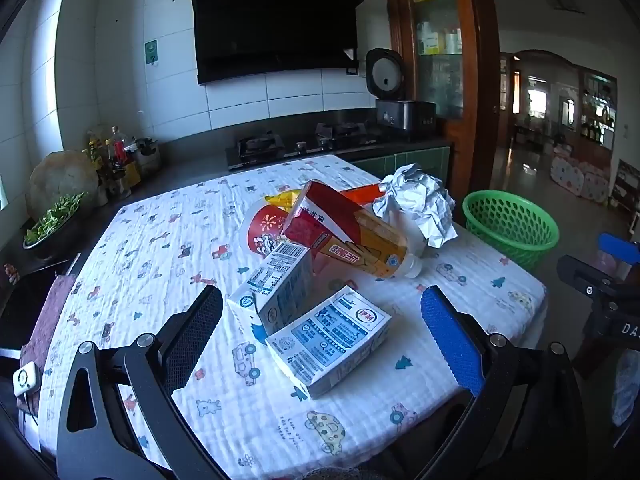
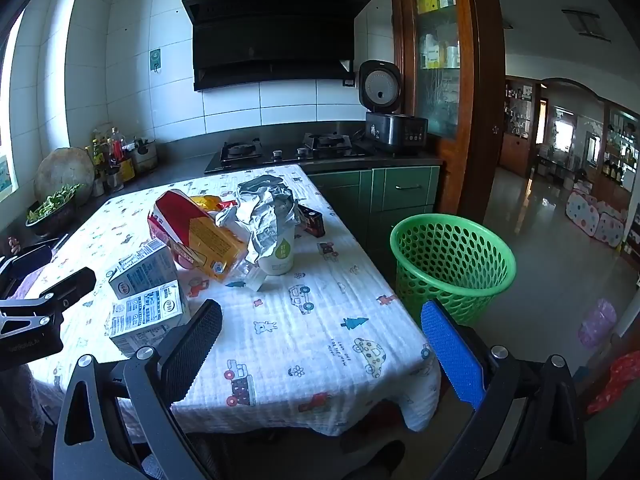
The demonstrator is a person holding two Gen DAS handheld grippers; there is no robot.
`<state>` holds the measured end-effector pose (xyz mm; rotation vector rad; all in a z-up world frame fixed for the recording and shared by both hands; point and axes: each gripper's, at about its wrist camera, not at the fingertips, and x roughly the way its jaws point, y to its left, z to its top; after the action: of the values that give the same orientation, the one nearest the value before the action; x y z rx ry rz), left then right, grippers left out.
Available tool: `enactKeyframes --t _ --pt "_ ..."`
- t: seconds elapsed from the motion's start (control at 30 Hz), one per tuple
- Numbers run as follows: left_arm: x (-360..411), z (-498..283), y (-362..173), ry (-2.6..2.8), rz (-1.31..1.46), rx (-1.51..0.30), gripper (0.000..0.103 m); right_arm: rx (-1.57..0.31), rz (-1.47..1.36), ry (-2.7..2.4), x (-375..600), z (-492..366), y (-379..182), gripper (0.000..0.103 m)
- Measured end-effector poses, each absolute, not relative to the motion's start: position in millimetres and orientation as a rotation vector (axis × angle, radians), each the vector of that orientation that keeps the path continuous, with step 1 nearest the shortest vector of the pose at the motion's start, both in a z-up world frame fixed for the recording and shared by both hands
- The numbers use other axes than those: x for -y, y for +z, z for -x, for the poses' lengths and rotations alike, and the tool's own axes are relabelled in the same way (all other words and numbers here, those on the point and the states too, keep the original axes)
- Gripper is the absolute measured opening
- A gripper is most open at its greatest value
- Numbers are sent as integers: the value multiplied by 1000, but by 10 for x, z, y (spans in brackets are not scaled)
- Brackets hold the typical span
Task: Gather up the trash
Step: 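Move both grippers toward the trash on the table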
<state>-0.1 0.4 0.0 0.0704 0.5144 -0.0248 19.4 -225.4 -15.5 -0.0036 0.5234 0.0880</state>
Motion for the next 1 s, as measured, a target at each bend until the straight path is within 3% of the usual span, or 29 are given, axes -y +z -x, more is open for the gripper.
enactKeyframes --t 1.0 --pt "-50 -30 -35 -14 -78 -528 98 -547 9 97 2193 -230 -183 97"
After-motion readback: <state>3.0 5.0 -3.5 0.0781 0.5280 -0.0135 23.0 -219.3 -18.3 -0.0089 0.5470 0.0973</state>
